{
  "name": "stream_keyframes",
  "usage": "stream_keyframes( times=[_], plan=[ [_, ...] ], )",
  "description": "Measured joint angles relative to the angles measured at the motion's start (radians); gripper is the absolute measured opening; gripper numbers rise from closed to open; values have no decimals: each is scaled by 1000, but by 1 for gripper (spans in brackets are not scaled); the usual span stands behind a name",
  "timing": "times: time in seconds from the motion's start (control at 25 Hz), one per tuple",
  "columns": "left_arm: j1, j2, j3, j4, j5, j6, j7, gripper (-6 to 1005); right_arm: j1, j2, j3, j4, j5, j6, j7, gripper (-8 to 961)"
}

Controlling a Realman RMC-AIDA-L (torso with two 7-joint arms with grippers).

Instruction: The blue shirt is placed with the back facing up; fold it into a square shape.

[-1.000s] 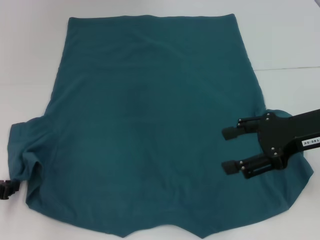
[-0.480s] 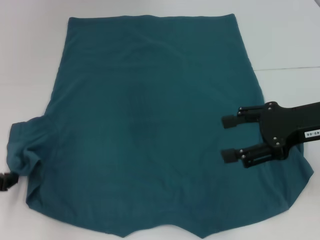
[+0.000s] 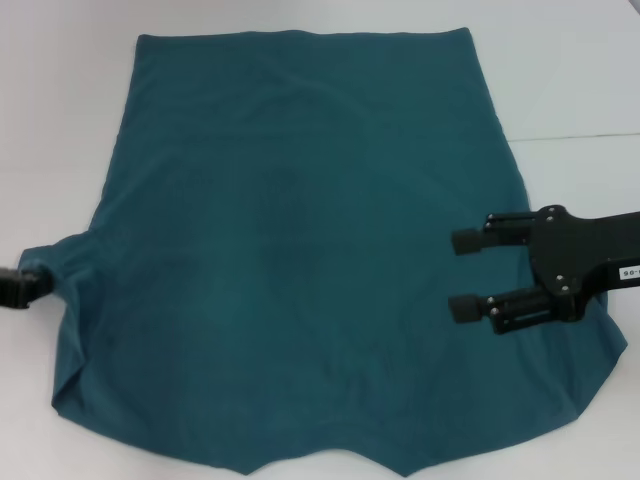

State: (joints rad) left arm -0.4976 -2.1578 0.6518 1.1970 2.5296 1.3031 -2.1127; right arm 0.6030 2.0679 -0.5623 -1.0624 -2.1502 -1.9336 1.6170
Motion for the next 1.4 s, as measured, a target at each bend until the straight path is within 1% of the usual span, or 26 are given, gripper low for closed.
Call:
stream_keyframes(
  times=[0.2, 0.36, 0.52, 0.68, 0.8, 0.84, 0.88, 0.96, 1.12, 1.2, 1.28, 1.4],
  plan=[
    [-38, -4, 20, 45, -5, 42, 9, 69, -27, 0, 20, 3, 38, 1, -10, 915],
    [-45, -5, 104, 81, -33, 56, 18, 67, -52, -1, 27, 6, 54, 6, -22, 915],
    [-55, -5, 213, 88, -42, 46, 13, 65, -72, 4, 31, 10, 57, 8, -32, 915],
    [-68, -7, 328, 72, -32, 4, 9, 65, -85, 7, 32, 20, 57, 11, -46, 915],
    [-68, -8, 431, 57, -16, -43, 6, 66, -89, 7, 36, 42, 57, 13, -58, 914],
    [-68, -8, 431, 57, -16, -43, 6, 66, -89, 6, 37, 47, 57, 14, -61, 914],
    [-73, -8, 521, 32, 14, -91, -10, 66, -89, 5, 37, 54, 57, 14, -65, 914],
    [-78, -8, 554, 21, 28, -109, -23, 67, -89, 4, 38, 62, 57, 15, -73, 914],
    [-99, -9, 657, -24, 82, -174, -94, 67, -89, 3, 41, 70, 57, 15, -81, 914],
    [-103, -11, 696, -32, 107, -207, -133, 93, -90, 3, 41, 71, 57, 15, -82, 914],
    [-101, -13, 723, -30, 122, -237, -162, 118, -90, 3, 41, 71, 57, 15, -83, 914],
    [-95, -15, 734, -22, 127, -260, -182, 157, -91, 3, 41, 72, 57, 15, -84, 914]
  ],
)
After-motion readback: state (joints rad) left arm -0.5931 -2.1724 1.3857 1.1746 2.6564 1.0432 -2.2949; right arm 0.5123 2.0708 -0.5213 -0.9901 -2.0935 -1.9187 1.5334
